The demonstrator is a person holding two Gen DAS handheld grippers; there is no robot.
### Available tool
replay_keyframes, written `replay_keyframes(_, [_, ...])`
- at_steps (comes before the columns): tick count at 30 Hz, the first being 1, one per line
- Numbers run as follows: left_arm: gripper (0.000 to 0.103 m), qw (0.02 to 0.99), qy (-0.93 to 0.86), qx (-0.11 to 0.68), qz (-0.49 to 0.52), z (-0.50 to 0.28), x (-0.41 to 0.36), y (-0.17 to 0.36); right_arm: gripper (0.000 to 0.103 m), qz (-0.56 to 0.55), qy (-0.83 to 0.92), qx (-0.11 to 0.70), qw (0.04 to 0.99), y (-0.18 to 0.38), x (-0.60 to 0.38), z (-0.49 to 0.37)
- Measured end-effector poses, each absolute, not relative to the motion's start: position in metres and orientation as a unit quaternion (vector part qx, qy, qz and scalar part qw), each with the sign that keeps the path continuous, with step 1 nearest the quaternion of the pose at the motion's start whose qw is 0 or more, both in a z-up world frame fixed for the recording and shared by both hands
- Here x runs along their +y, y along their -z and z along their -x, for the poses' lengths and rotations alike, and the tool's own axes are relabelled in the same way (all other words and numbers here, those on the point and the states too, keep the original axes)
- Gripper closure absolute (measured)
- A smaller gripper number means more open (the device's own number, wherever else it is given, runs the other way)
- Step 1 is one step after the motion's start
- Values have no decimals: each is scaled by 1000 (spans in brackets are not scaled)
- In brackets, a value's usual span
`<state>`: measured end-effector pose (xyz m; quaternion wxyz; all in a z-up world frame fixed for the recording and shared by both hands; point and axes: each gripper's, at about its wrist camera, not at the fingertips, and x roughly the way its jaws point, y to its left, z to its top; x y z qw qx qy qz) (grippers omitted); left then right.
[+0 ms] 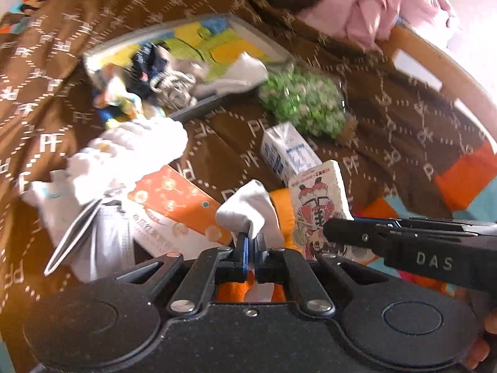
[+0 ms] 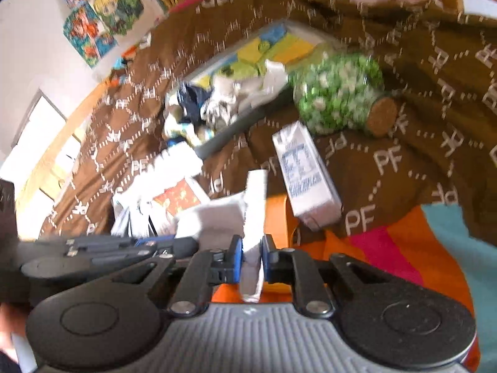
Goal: Organize soft objects
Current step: 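Carry sticker card and white cloth into the tray and open both tools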
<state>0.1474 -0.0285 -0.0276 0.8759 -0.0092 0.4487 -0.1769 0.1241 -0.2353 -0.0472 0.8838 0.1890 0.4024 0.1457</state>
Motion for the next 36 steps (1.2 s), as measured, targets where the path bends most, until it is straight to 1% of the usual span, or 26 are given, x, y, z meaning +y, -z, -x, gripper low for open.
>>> replay_keyframes(6, [101, 897, 147, 415, 39, -128, -20, 15, 89, -171, -154, 384, 894, 42, -230, -120])
replay_keyframes(12, [101, 913, 135, 380, 68, -118, -12, 9, 89, -184, -165, 347, 905, 33, -234, -113])
replay_keyframes(17, [101, 932, 121, 329, 92, -119, -5, -4, 89, -191, -167, 301, 919, 22, -237, -110])
replay_keyframes(21, [101, 945, 102, 293, 106, -126, 2, -11, 89, -173, -154, 289, 929, 13, -234, -115])
replay_keyframes(25, [101, 952, 84, 273, 108, -159, 7, -22, 89, -174, -161, 261, 936, -5, -234, -137])
replay_keyframes(28, [101, 958, 81, 253, 110, -193, 10, -30, 89, -180, -168, 241, 939, -14, -233, -172])
replay_keyframes(32, [101, 964, 84, 233, 96, -240, 12, -32, 89, -215, -175, 236, 931, -10, -232, -231])
replay_keyframes(36, [101, 968, 86, 220, 90, -291, 13, -21, 89, -222, -175, 230, 932, 0, -228, -284])
